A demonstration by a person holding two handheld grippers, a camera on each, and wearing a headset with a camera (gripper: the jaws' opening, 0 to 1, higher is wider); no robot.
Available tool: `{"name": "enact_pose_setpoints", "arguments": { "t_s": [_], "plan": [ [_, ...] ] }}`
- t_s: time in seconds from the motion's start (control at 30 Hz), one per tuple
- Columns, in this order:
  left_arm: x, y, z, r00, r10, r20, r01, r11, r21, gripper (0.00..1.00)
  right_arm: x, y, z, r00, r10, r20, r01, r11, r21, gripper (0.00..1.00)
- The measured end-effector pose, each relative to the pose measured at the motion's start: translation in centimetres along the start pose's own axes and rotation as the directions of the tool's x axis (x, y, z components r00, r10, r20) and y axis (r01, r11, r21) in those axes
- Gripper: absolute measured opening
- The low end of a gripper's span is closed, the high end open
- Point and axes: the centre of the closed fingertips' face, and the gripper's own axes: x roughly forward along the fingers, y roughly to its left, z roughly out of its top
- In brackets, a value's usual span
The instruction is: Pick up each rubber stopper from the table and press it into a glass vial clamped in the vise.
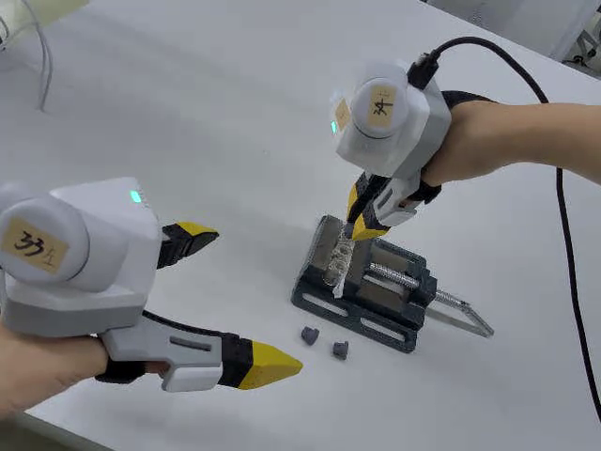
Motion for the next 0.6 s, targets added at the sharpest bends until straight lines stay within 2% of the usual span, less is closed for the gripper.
{"name": "enact_pose_setpoints", "arguments": {
  "t_s": [0.3, 0.43, 0.5, 0.6],
  "plan": [
    [0.2, -0.3, -0.2, 0.9999, -0.009, -0.009, 0.009, 1.0, -0.002, 0.97, -0.1, 0.2, 0.0, 0.9997, 0.001, 0.024, -0.001, 1.0, -0.002, 0.09],
    [0.3, -0.4, -0.1, 0.9999, -0.013, -0.011, 0.013, 1.0, 0.001, 0.97, -0.6, 0.0, -0.4, 0.9995, -0.018, 0.026, 0.018, 1.0, -0.005, 0.16],
    [0.3, -0.4, 0.0, 0.9999, -0.015, -0.008, 0.015, 1.0, -0.002, 0.97, -1.1, 0.0, -0.6, 0.999, -0.025, 0.036, 0.025, 1.0, 0.01, 0.18],
    [0.4, -0.3, 0.1, 0.9998, -0.016, -0.007, 0.016, 1.0, 0.001, 0.97, -1.6, 0.0, -0.6, 0.997, -0.009, 0.077, 0.005, 0.998, 0.055, 0.15]
  ]
}}
